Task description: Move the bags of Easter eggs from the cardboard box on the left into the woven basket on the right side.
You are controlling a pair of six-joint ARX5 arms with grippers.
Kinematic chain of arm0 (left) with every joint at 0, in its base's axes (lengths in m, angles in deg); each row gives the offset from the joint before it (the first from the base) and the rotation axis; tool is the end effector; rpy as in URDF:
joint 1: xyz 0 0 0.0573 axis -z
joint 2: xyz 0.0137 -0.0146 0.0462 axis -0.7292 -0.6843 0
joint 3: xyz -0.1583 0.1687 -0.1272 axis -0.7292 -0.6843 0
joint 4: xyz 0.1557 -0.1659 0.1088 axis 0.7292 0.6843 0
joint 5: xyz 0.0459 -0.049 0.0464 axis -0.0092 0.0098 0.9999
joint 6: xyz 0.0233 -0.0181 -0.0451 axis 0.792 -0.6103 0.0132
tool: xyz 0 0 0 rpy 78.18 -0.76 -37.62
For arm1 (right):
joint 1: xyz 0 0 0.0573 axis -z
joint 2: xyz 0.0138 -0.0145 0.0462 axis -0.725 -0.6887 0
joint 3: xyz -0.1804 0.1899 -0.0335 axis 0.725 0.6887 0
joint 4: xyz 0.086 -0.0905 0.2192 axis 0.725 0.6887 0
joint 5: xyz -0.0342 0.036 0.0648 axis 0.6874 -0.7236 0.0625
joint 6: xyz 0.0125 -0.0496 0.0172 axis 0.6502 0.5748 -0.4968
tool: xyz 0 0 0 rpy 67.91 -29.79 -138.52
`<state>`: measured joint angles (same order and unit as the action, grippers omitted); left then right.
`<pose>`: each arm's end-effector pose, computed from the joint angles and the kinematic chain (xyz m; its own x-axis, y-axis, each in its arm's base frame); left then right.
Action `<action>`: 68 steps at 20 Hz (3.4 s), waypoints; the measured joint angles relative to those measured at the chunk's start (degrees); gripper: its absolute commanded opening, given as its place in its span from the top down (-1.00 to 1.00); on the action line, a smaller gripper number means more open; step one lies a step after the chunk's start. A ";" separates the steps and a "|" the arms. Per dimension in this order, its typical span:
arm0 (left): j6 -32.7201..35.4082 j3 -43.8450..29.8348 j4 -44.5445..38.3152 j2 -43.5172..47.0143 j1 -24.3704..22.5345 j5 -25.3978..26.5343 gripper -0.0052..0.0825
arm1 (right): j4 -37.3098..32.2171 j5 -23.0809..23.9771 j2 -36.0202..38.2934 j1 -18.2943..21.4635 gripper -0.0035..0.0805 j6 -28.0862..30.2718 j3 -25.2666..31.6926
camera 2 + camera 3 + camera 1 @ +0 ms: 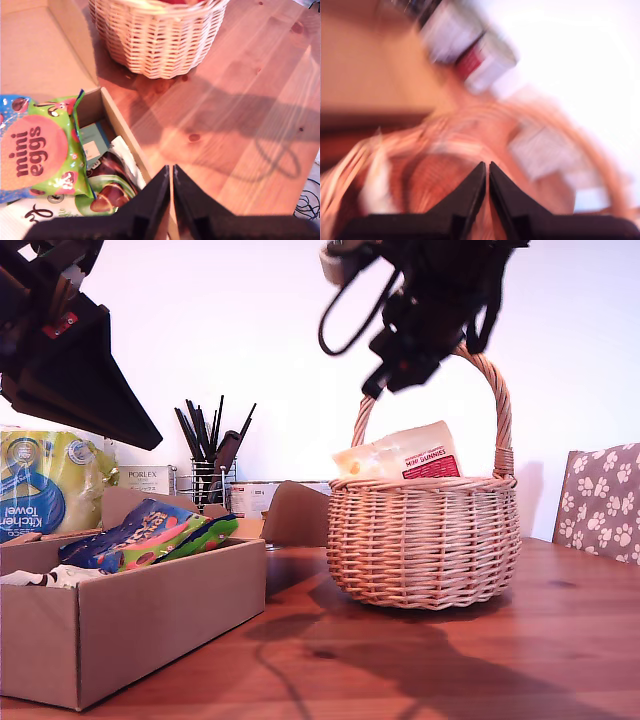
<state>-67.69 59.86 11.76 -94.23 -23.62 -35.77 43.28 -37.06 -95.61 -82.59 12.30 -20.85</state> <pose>0.2019 -0.1007 0.2384 0.4015 -0.6586 -0.6364 0.7507 0.6347 -0.1834 0.2833 0.1927 0.2655 0.9075 0.1768 -0.3809 -0.4070 0.5941 -0.6939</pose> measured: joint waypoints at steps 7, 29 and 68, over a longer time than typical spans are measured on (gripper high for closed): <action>0.00 0.00 -1.27 0.00 0.00 0.09 0.93 | 17.18 -12.39 12.04 -5.77 0.95 -16.33 0.33; 0.00 0.00 -1.51 0.00 0.00 0.07 0.93 | 24.30 -28.55 -0.09 5.11 -0.34 -2.14 0.63; 0.00 0.00 -1.46 0.00 0.00 0.07 0.93 | 34.73 -34.62 -5.92 3.41 -0.34 -4.04 -3.23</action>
<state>-67.69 59.86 10.30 -94.23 -23.62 -35.70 78.02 -71.68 -101.54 -79.18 8.26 -24.08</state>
